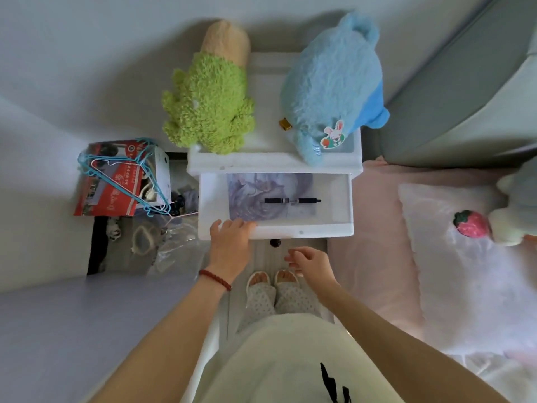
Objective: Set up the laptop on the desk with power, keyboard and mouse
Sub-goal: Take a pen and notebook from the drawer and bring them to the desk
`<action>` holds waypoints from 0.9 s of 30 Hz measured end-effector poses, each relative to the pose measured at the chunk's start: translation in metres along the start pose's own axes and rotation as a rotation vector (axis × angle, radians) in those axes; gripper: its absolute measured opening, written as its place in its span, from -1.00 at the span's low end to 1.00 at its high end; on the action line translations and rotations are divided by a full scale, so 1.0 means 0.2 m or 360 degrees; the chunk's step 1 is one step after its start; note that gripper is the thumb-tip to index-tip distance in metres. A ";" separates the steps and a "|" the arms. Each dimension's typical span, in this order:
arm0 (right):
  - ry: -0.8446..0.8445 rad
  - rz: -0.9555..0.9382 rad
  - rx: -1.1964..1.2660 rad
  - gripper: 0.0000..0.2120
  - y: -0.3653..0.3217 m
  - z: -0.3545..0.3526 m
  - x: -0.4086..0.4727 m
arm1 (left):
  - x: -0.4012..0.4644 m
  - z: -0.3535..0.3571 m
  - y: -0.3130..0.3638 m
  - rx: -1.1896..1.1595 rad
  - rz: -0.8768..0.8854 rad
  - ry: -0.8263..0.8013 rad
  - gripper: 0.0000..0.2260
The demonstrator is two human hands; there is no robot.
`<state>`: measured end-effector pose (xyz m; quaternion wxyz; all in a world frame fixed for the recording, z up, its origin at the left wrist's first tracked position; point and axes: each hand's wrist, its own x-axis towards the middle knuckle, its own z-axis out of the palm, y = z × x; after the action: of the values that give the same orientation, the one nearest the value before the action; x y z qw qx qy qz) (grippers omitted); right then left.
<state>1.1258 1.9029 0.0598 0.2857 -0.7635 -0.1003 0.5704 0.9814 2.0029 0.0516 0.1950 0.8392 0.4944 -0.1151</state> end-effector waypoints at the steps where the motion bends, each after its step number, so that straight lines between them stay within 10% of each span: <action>1: 0.0067 -0.0174 -0.0153 -0.80 -0.02 -0.03 -0.03 | 0.01 0.01 0.00 -0.0066 0.0020 0.0033 -0.66; 6: 0.0401 -0.0958 -0.0999 -0.78 -0.08 -0.12 -0.06 | -0.10 0.05 -0.01 -0.0132 0.0107 -0.0163 -0.71; 10: -0.0056 -0.0644 -0.1749 -0.71 -0.03 -0.12 0.03 | -0.17 0.08 -0.04 -0.0147 0.0072 -0.0157 -0.74; 16: -0.0002 -0.0571 -0.1469 -0.73 -0.11 -0.07 0.20 | -0.06 0.05 -0.07 -0.0391 0.0054 -0.0551 -0.74; 20: -0.0242 -0.0377 -0.1975 -0.81 -0.18 0.02 0.38 | -0.03 0.06 -0.09 -0.0942 -0.0255 -0.0187 -0.83; 27: -0.0384 -0.0301 -0.2184 -0.91 -0.14 0.14 0.46 | -0.04 0.09 -0.14 -0.0874 -0.0320 -0.0009 -0.82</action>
<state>1.1345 1.9787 -0.0045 -0.2254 -0.6907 -0.5346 0.4317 0.9533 2.0000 0.0332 0.4039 0.7014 0.5873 0.0020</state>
